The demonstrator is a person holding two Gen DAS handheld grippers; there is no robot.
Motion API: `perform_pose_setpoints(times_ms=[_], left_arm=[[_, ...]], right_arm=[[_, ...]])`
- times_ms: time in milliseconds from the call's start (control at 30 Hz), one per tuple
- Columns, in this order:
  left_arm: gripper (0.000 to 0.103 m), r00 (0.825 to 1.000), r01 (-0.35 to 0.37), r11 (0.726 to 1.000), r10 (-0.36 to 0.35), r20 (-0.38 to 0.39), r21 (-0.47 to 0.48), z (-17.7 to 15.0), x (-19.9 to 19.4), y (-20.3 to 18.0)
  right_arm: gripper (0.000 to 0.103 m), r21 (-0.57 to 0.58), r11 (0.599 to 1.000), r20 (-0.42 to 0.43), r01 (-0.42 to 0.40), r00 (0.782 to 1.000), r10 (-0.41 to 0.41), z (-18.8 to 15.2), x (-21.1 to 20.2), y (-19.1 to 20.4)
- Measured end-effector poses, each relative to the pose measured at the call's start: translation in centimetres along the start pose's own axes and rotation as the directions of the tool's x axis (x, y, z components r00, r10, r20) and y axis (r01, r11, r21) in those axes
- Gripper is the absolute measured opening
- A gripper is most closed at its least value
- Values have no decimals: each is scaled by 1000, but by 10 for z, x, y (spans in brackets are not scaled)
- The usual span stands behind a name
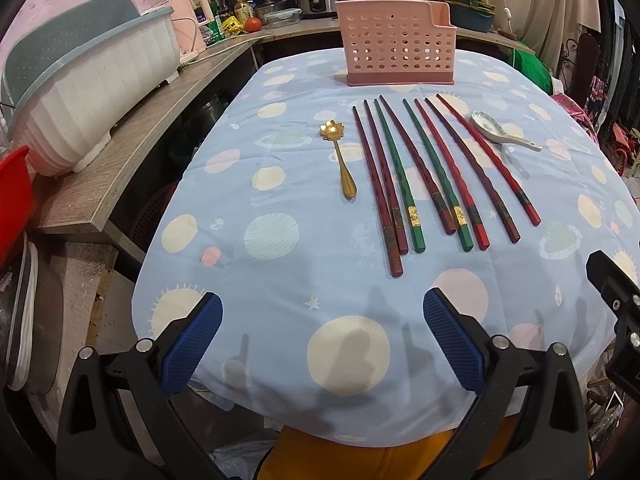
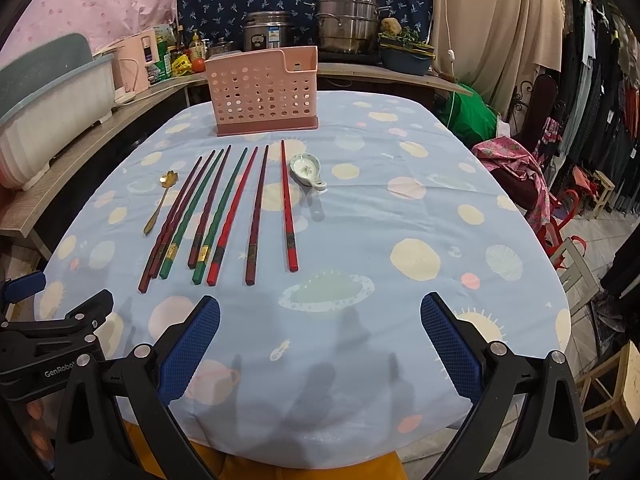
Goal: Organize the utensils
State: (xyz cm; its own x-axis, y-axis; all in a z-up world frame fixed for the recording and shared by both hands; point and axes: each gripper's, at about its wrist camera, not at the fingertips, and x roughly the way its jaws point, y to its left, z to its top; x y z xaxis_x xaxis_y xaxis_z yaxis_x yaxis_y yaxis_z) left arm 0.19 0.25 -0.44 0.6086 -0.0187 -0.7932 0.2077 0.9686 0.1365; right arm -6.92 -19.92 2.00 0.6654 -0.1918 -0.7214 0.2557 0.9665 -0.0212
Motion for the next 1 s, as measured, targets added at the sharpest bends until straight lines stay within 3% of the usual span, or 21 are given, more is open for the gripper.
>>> perform_pose_setpoints(times_ms=[1000], left_arm=[[96, 1000, -10, 1000, 10, 4, -8, -1, -2, 4]], right_arm=[[96, -3, 1000, 14, -12, 1000, 12, 5, -1, 6]])
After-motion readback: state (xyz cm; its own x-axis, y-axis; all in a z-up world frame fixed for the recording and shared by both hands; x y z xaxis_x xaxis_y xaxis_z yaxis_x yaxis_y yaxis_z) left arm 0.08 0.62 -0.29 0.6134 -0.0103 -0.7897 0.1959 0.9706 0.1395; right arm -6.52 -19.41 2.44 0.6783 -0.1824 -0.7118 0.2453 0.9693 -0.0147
